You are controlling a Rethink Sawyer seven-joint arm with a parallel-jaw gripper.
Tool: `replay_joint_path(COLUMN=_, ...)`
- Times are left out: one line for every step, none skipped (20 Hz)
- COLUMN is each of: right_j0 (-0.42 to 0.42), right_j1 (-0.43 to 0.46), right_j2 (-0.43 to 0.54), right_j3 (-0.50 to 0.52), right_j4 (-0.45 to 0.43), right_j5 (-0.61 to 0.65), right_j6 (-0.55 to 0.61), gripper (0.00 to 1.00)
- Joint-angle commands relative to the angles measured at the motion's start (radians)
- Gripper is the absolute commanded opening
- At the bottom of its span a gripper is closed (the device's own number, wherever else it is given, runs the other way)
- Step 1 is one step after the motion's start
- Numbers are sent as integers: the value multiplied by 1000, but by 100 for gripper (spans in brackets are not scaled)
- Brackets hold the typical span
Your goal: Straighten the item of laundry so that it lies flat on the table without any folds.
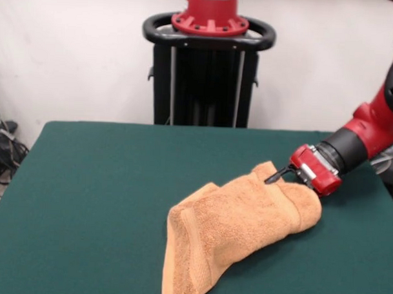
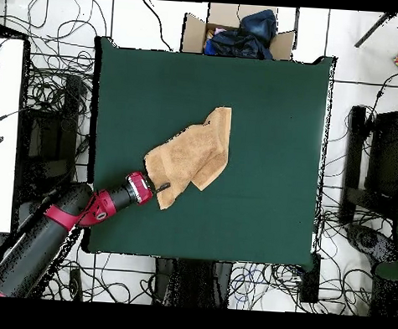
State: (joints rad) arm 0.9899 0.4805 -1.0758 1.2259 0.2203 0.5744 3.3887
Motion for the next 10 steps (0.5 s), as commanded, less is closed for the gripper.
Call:
replay_joint_path(right_j0=-51, right_j1=102, right_j2=97, right_j3=-168, right_j4=124, right_j5=-29, right_j6=213, gripper=100)
replay_joint_path(right_j0=-54, right_j1=100, right_j2=103, right_j3=-169, right_j4=128, right_j5=-31, right_j6=209, gripper=100)
replay_joint_path(right_j0=-57, right_j1=91, right_j2=115, right_j3=-165, right_j4=131, right_j5=-35, right_j6=200, gripper=100)
replay_joint_path(right_j0=-60, right_j1=81, right_j2=128, right_j3=-161, right_j4=135, right_j5=-39, right_j6=191, gripper=100)
replay_joint_path(right_j0=-63, right_j1=69, right_j2=141, right_j3=-160, right_j4=134, right_j5=-28, right_j6=176, gripper=100)
replay_joint_path(right_j0=-56, right_j1=65, right_j2=136, right_j3=-158, right_j4=127, right_j5=3, right_j6=166, gripper=100)
replay_joint_path(right_j0=-49, right_j1=55, right_j2=135, right_j3=-151, right_j4=122, right_j5=27, right_j6=158, gripper=100)
replay_joint_path(right_j0=-47, right_j1=33, right_j2=156, right_j3=-135, right_j4=118, right_j5=39, right_j6=141, gripper=100)
replay_joint_path(right_j0=-44, right_j1=11, right_j2=176, right_j3=-118, right_j4=114, right_j5=51, right_j6=124, gripper=100)
replay_joint_path(right_j0=-40, right_j1=-6, right_j2=192, right_j3=-104, right_j4=112, right_j5=60, right_j6=112, gripper=100)
